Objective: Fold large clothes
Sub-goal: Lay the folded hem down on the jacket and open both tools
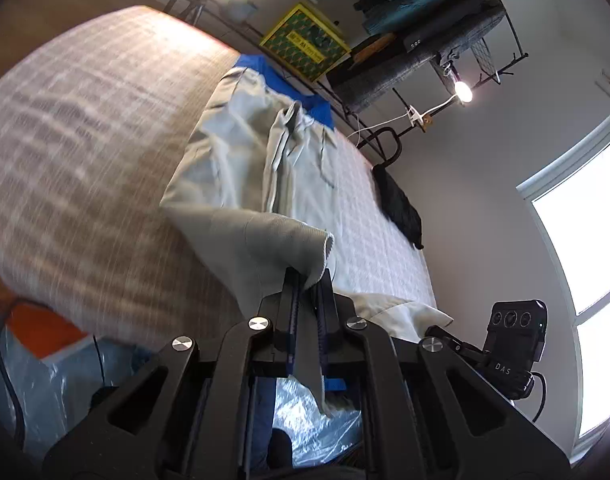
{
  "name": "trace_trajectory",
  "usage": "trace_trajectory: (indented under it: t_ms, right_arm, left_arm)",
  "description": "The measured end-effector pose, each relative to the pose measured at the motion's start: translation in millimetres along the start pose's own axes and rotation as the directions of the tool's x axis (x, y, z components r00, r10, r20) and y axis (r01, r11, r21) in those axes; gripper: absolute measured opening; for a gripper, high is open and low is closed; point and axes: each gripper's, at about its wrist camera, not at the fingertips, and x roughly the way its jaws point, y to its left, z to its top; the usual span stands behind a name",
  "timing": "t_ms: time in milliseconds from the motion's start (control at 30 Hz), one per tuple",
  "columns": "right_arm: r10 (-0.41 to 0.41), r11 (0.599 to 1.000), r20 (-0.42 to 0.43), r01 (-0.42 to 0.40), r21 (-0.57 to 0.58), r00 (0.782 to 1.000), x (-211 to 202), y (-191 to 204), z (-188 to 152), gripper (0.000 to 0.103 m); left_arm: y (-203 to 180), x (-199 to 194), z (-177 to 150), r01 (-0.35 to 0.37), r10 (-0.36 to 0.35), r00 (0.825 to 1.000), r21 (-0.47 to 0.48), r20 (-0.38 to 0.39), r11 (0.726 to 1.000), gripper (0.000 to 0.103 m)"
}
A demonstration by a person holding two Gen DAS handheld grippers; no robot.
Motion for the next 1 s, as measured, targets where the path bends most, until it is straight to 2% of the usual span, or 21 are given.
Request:
trace_trajectory:
  t_ms: [200, 300, 400, 533, 633, 700, 800, 867, 900, 933, 967, 1000]
  right_arm:
    - [-0.034, 0.999, 0.062, 0.035, -0.019, 0.998, 7.8, 9.0, 51.0, 0.002]
    - [-0.061, 0.998, 0.079, 0.062, -0.021, 0.995, 17.6, 4.4, 84.6, 0.0]
    - [-0.077, 0.997, 0.08, 0.077, 0.001, 0.994, 33.1, -6.8, 114.6, 0.0]
    - [-0.137, 0.991, 0.06, 0.136, 0.011, 0.989, 62.9, -24.8, 141.2, 0.0]
    - [-0.16, 0.987, 0.029, 0.16, 0.002, 0.987, 75.7, -36.1, 146.2, 0.0]
    - [-0.192, 0.981, 0.032, 0.191, 0.01, 0.981, 78.0, -44.1, 151.6, 0.0]
    - [-0.206, 0.977, 0.068, 0.202, 0.061, 0.976, 78.3, -62.7, 167.2, 0.0]
    - [-0.239, 0.97, 0.07, 0.235, 0.064, 0.968, 84.9, -73.0, 182.4, 0.0]
    - [-0.243, 0.97, 0.059, 0.24, 0.049, 0.968, 89.3, -76.3, 188.9, 0.0]
    - [-0.234, 0.972, 0.045, 0.232, 0.044, 0.971, 92.2, -78.8, 193.0, 0.002]
    - [-0.225, 0.974, 0.029, 0.223, 0.048, 0.974, 93.7, -81.3, 195.4, 0.006]
    - [-0.199, 0.979, 0.015, 0.198, 0.049, 0.98, 93.2, -83.1, 194.3, 0.01]
  left_arm:
    - [-9.9, 20.4, 45.2, -0.021, 0.021, 1.0, 0.021, 0.017, 1.0, 0.004]
    - [-8.8, 37.4, 76.0, -0.037, 0.036, 0.999, 0.021, 0.029, 0.999, 0.0]
    - [-4.4, 51.2, 104.8, -0.049, 0.048, 0.997, 0.022, 0.055, 0.999, 0.0]
    - [7.6, 74.6, 131.7, -0.087, 0.085, 0.995, 0.034, 0.055, 0.996, 0.0]
    - [20.5, 69.7, 138.8, -0.108, 0.104, 0.992, 0.065, 0.066, 0.992, 0.0]
    - [31.3, 53.9, 140.8, -0.134, 0.126, 0.986, 0.067, 0.108, 0.989, 0.0]
    - [46.5, 24.7, 133.7, -0.123, 0.113, 0.978, 0.049, 0.175, 0.991, 0.0]
    - [46.7, 21.5, 121.8, -0.185, 0.163, 0.967, 0.098, 0.197, 0.978, 0.0]
    - [46.2, 26.3, 117.6, -0.203, 0.178, 0.966, 0.124, 0.185, 0.971, 0.0]
    - [47.3, 37.0, 113.3, -0.219, 0.196, 0.969, 0.156, 0.148, 0.963, 0.009]
    - [49.9, 48.2, 109.6, -0.216, 0.199, 0.974, 0.177, 0.108, 0.96, 0.023]
    - [51.7, 55.5, 107.2, -0.207, 0.194, 0.977, 0.188, 0.086, 0.96, 0.032]
